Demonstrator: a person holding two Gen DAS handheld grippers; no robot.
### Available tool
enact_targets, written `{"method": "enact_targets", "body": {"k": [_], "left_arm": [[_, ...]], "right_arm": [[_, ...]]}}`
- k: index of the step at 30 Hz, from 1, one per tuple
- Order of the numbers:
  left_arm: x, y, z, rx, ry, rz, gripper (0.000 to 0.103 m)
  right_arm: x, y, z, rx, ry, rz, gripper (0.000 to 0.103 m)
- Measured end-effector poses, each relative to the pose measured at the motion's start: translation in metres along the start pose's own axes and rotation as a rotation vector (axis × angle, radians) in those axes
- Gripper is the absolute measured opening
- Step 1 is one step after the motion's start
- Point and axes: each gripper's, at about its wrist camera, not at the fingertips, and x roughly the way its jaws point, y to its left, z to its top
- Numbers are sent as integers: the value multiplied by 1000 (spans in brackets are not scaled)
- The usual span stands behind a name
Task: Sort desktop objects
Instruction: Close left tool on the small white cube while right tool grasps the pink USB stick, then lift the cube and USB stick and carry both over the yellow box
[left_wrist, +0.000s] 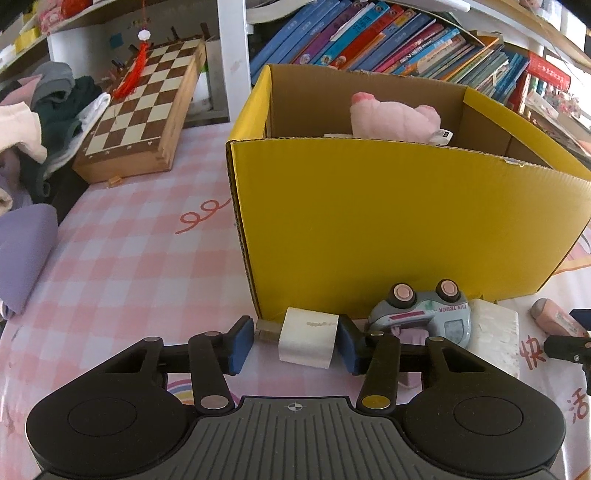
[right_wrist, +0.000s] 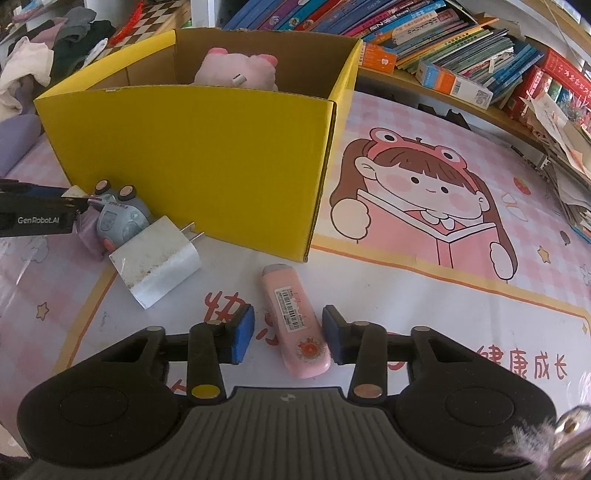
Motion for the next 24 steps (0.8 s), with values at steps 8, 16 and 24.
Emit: {"method": "enact_targets", "body": {"k": [8, 16, 24], "left_arm": [[-9, 4, -7, -3, 1, -24, 42], [-37, 11, -12, -14, -31, -45, 42], [-61, 12, -15, -7, -67, -65, 42]], "right_arm": [[-3, 2, -2, -2, 3, 15, 23], [-16, 7, -5, 3, -21, 23, 23], [-30, 9, -9, 34, -39, 17, 23]]}}
